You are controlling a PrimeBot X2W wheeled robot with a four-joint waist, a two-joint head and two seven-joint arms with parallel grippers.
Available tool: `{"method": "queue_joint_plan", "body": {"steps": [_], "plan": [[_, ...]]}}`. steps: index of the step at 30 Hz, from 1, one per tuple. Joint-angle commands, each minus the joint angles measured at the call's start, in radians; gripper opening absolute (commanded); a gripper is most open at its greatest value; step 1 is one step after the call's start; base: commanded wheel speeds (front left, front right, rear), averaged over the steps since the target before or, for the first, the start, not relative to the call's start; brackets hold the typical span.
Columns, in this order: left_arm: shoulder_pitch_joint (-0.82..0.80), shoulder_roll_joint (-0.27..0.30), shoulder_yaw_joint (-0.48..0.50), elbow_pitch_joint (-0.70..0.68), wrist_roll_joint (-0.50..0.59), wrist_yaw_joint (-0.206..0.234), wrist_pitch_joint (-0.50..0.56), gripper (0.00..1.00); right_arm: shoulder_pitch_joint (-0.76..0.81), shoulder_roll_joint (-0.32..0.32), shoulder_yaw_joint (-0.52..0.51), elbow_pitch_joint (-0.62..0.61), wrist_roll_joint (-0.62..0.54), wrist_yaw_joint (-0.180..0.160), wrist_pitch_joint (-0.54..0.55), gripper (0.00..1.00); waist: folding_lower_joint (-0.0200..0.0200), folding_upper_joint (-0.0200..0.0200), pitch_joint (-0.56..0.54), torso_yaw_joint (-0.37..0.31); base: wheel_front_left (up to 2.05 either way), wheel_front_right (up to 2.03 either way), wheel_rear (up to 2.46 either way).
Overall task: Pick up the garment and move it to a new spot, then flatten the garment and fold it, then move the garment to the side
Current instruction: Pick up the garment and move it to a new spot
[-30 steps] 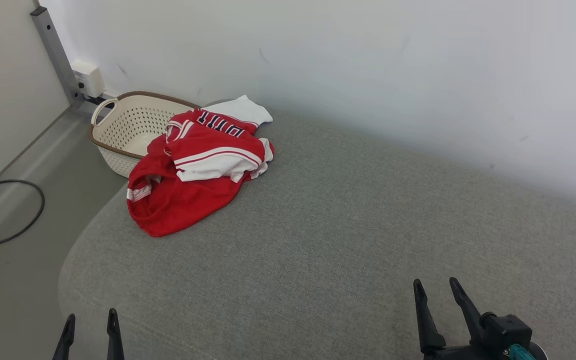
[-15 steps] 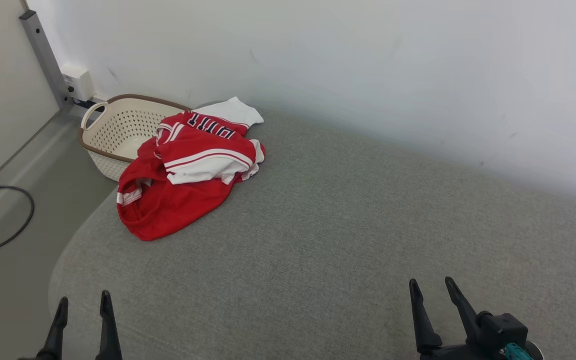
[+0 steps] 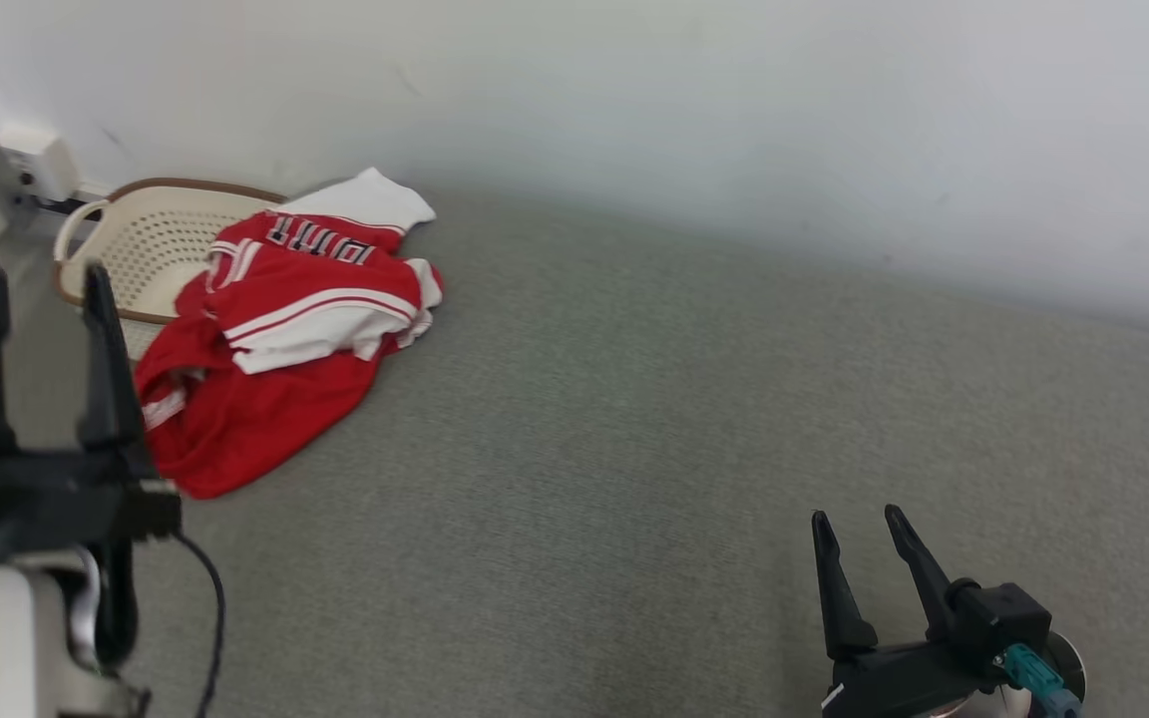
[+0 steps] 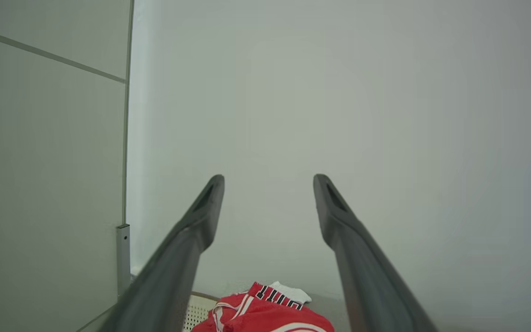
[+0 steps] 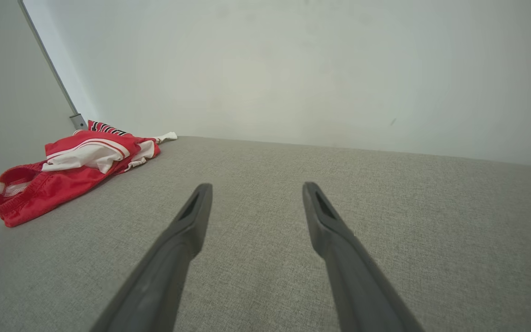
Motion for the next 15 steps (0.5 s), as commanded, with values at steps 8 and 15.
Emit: {"method": "queue_joint_plan", "body": {"steps": [8, 15], "plan": [[-0.249, 0.075, 0.031, 0.113, -0.076, -0.032, 0.006, 1.0, -0.051, -0.003, -0.003, -0.001, -0.017, 0.0, -0.002, 1.0, -0.0001, -0.0001, 0.099, -0.161, 0.0, 0.0, 0.0], [-0.383, 0.145, 0.027, 0.255, -0.089, -0.045, 0.055, 1.0, -0.071, -0.003, -0.009, -0.003, -0.014, 0.0, -0.006, 1.0, -0.0001, -0.0001, 0.133, -0.229, 0.0, 0.0, 0.0]]}}
